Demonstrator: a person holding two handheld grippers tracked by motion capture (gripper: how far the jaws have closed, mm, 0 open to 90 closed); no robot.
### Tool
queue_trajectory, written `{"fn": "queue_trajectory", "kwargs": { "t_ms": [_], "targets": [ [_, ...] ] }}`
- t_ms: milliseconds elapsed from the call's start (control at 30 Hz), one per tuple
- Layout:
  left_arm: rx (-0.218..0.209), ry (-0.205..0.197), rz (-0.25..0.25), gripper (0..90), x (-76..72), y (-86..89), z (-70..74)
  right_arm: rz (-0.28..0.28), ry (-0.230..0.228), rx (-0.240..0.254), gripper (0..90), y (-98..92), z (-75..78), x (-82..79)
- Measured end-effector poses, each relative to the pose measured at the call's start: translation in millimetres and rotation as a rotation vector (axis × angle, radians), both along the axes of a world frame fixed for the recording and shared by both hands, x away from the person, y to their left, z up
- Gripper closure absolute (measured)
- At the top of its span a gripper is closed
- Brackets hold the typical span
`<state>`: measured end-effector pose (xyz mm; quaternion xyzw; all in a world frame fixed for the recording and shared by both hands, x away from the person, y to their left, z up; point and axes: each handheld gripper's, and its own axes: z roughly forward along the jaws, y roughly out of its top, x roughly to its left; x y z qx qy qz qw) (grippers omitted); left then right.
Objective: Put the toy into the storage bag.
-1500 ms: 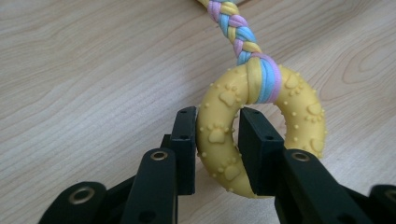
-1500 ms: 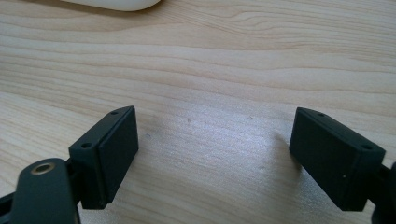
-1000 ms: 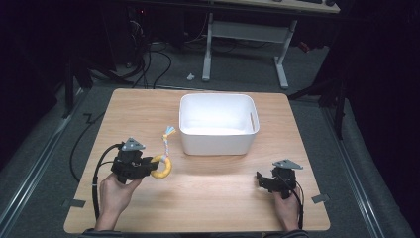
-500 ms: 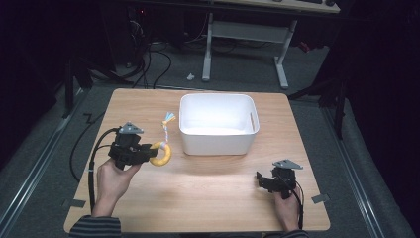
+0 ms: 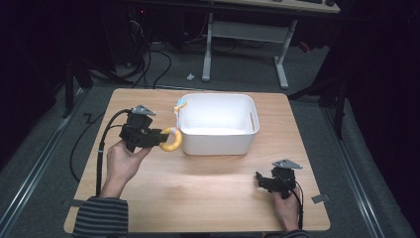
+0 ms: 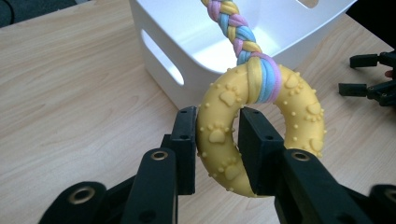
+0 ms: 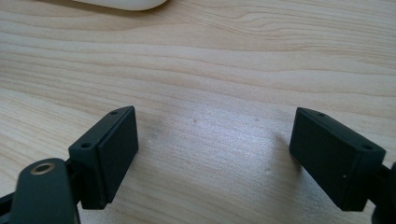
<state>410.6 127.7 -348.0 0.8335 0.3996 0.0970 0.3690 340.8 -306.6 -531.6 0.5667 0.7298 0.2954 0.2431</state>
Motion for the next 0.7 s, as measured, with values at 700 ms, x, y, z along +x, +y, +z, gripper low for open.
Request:
{"fn": "queue_trajectory", "kwargs": {
  "t_ms": [700],
  "targets": [
    [0.009,0.031,-0.045,68.4,45.6,-41.7,13.7,0.004,0.001,0.000,15.5,0.4,0.1,-0.3]
  ]
}}
